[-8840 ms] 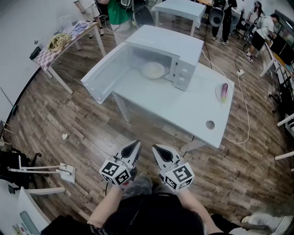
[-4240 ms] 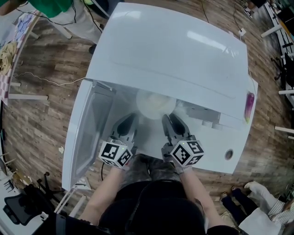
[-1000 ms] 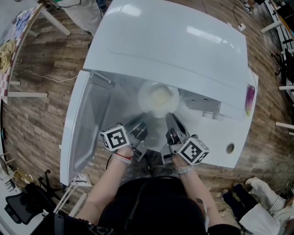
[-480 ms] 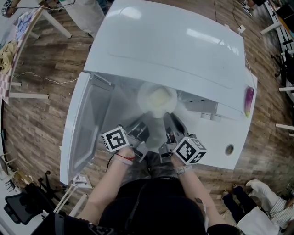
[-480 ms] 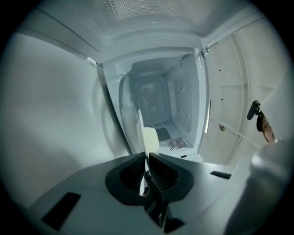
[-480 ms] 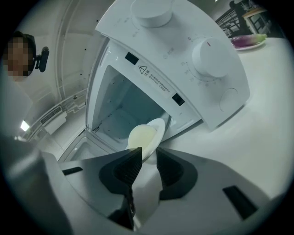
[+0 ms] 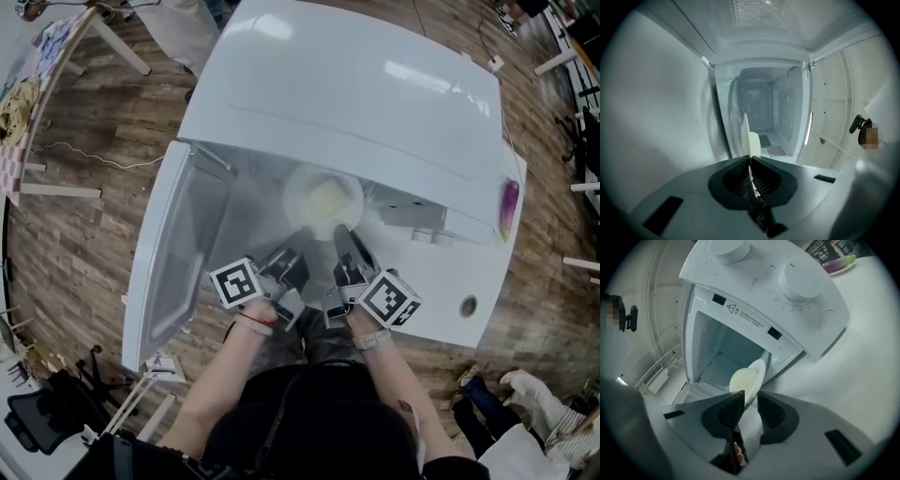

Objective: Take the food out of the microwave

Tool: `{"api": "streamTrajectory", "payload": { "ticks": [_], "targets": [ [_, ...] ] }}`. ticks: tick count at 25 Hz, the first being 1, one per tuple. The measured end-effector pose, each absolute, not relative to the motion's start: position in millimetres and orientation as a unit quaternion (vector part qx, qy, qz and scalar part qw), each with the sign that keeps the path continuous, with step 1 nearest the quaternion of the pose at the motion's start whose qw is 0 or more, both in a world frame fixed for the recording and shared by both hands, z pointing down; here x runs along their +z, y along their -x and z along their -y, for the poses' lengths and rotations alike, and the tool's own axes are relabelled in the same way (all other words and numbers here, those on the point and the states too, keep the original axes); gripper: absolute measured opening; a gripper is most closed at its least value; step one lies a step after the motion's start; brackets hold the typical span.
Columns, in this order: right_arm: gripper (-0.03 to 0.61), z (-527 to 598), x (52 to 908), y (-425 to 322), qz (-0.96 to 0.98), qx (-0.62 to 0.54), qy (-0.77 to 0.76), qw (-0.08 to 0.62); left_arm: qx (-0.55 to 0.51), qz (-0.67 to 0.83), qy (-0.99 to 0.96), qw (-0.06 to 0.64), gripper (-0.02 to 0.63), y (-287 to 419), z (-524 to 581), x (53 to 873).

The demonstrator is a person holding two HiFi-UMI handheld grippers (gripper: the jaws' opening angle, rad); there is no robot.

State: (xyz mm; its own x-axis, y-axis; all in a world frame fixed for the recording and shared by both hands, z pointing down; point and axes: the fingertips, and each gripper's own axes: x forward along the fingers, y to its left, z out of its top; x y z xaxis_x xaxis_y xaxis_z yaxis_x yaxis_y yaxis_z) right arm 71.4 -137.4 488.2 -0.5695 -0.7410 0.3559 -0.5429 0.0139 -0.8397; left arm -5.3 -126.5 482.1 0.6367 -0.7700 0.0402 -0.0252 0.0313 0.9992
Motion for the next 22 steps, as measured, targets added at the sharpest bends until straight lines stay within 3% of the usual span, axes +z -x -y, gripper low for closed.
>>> {"api": "streamTrajectory", "payload": {
  "ticks": [22],
  "targets": [
    [0.089,120,476,-61,-0.724,-0.523,0.439,0.096,-0.29,0.314,-0.655,0.623,0.026,15,107,476]
  ]
}}
